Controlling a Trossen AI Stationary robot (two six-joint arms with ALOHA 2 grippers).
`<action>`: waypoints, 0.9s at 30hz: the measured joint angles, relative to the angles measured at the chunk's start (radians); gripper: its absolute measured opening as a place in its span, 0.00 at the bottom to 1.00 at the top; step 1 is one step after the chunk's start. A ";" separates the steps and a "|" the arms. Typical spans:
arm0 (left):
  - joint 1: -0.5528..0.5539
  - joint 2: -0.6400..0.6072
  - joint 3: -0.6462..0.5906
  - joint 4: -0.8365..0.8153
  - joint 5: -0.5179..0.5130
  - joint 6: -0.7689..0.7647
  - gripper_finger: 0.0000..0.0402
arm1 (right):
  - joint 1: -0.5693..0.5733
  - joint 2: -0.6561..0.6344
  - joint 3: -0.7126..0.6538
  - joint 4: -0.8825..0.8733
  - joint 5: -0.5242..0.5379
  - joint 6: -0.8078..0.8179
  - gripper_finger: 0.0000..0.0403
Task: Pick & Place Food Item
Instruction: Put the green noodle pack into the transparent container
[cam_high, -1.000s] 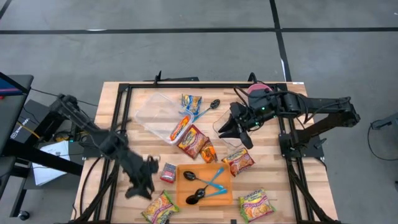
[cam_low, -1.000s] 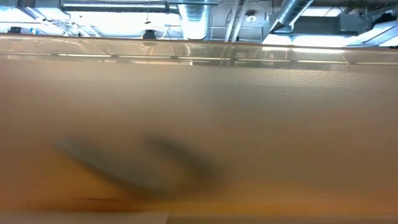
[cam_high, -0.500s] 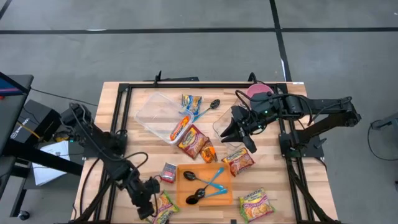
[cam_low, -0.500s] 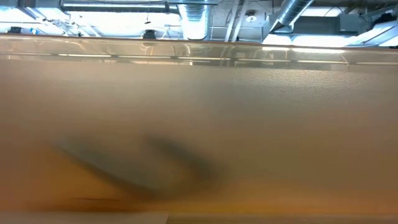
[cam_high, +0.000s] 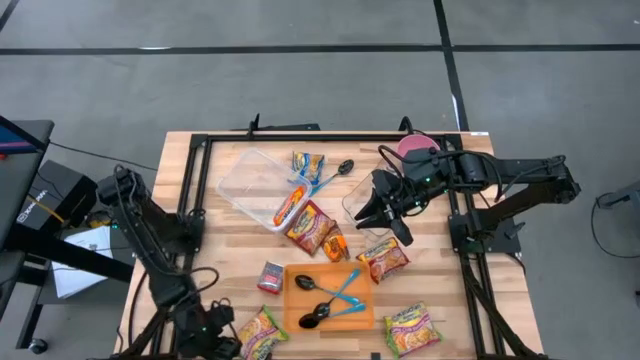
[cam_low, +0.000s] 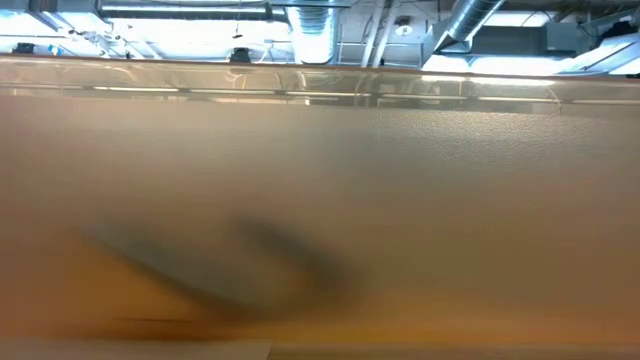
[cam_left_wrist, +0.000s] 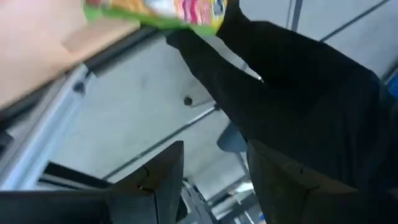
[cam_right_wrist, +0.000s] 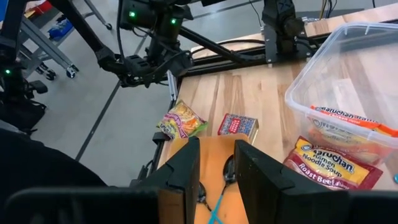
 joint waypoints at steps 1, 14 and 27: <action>-0.004 0.000 0.000 0.015 -0.001 -0.005 0.43 | 0.000 0.000 0.000 0.000 0.000 -0.003 0.23; 0.013 0.183 0.001 0.066 -0.008 -0.008 0.40 | -0.001 0.000 0.000 0.000 0.000 -0.022 0.23; 0.086 0.269 0.000 -0.019 -0.061 -0.011 0.26 | -0.009 0.000 0.000 -0.002 0.000 -0.008 0.23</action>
